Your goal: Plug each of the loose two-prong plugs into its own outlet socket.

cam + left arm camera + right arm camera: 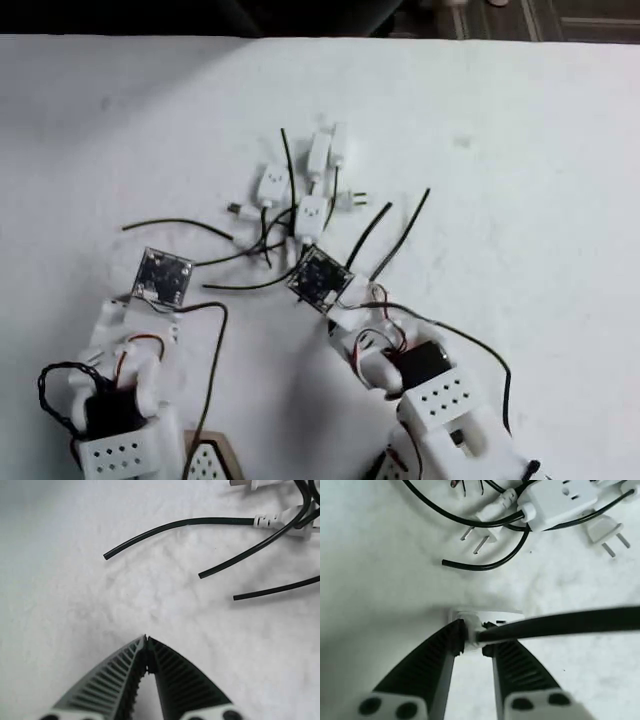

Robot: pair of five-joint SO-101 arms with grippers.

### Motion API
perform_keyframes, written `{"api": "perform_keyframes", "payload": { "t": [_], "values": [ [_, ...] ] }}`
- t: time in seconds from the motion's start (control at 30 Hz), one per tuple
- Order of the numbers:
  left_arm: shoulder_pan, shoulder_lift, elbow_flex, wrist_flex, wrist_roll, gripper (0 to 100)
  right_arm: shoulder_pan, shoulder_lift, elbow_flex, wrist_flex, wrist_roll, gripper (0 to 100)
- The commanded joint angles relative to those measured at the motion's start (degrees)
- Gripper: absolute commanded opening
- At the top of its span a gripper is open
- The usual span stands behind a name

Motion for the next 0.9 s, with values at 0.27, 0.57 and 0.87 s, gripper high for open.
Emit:
{"api": "perform_keyframes", "payload": {
  "t": [0.27,0.57,0.87],
  "values": [
    [-0.4,-0.4,-0.1,-1.1,-0.6,2,-1.3,0.2,3.4,-0.7,0.4,1.6],
    [-0.4,-0.4,0.0,-1.1,-0.6,2,10.2,0.7,2.6,-6.8,0.6,1.6],
    [-0.4,-0.4,0.0,-1.1,-0.6,2,19.7,0.7,1.3,-11.3,0.3,1.6]
  ]
}}
